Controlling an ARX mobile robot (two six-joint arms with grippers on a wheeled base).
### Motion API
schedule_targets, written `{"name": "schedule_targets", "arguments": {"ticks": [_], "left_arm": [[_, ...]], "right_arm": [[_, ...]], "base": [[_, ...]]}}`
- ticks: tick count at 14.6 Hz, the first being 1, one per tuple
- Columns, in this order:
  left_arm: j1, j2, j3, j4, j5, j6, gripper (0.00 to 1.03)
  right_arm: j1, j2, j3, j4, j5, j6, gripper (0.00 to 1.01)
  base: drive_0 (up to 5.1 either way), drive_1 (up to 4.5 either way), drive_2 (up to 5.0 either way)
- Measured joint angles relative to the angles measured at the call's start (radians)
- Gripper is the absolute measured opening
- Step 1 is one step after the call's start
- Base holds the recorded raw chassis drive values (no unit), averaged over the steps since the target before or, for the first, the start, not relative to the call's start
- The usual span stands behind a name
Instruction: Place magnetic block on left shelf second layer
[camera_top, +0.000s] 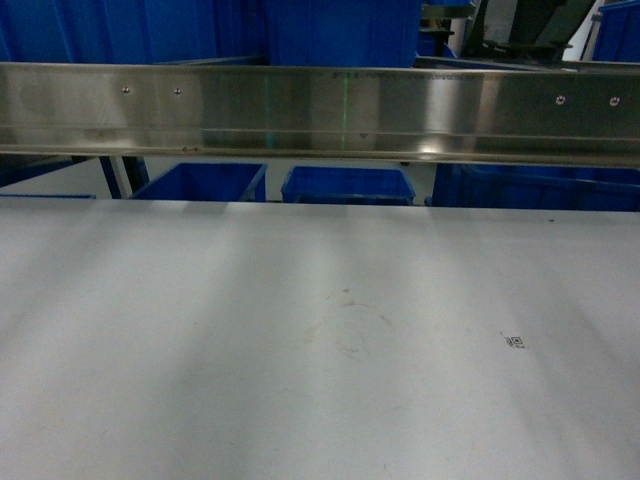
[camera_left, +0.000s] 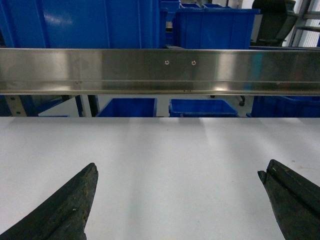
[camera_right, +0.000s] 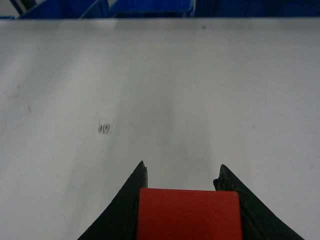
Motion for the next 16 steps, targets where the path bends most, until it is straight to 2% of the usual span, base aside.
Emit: {"name": "schedule_targets", "arguments": {"ticks": [1,2,4,5,6,9,12,16], "left_arm": [[0.000,0.000,0.000,0.000,0.000,0.000,0.98],[0.000,0.000,0.000,0.000,0.000,0.000,0.98],[0.000,0.000,0.000,0.000,0.000,0.000,0.98],[0.000,0.000,0.000,0.000,0.000,0.000,0.98],[0.000,0.000,0.000,0.000,0.000,0.000,0.98],[0.000,0.000,0.000,0.000,0.000,0.000,0.98],[0.000,0.000,0.000,0.000,0.000,0.000,0.98],[0.000,0.000,0.000,0.000,0.000,0.000,0.98]], "right_arm": [[0.001,-0.109,0.046,-0.088,0.027,0.018,0.34],[0.022,-0.188,0.077,-0.144,0.060,0.032,0.34],[0.098,-0.257,0.111,-0.164,0.109,0.040,0.34],[0.113,-0.259,0.112,-0.164,0.115,0.041,0.34],[0.115,-0.241,0.112,-0.152,0.123,0.044,0.34],[0.074,-0.167,0.087,-0.103,0.122,0.044,0.34],[0.071,-0.171,0.076,-0.084,0.117,0.043,0.34],[0.073,-0.233,0.052,-0.087,0.142,0.040,0.34]], "base": [[0.0,0.00,0.0],[0.0,0.00,0.0],[0.0,0.00,0.0],[0.0,0.00,0.0],[0.0,0.00,0.0],[0.0,0.00,0.0],[0.0,0.00,0.0],[0.0,0.00,0.0]]}}
